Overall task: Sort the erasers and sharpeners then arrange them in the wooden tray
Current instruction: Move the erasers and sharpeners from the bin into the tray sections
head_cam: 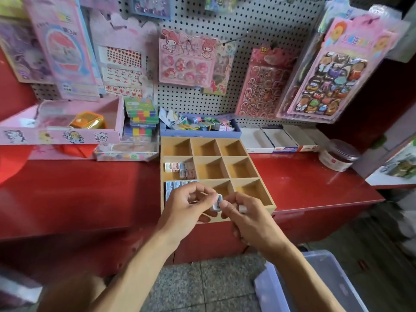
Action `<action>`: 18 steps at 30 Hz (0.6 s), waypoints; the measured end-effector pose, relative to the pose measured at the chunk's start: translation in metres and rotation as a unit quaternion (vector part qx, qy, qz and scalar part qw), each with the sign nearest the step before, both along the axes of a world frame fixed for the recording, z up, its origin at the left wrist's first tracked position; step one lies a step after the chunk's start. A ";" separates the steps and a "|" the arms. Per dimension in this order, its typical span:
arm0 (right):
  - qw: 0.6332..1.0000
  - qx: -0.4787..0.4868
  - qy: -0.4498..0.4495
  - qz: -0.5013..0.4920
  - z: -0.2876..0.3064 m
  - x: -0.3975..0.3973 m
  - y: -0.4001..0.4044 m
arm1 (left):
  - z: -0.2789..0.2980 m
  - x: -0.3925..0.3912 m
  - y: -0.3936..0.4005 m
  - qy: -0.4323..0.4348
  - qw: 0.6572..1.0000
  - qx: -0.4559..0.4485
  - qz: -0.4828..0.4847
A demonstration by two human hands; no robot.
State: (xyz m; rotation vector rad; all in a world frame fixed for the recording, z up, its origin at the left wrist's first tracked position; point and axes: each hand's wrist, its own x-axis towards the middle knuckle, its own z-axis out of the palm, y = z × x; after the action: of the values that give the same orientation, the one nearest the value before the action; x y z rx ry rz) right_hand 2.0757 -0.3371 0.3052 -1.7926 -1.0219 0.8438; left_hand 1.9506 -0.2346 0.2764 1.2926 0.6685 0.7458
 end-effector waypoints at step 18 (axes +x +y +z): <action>0.955 0.032 0.270 -0.117 -0.005 0.034 0.072 | 0.002 -0.008 0.123 0.308 0.878 0.366 0.030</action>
State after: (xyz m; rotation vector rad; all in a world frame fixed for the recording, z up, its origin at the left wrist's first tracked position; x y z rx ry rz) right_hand 2.1099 -0.2652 0.3001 -1.4685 -0.4663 1.0561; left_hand 1.9428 -0.1111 0.2780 2.2705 0.9821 0.6522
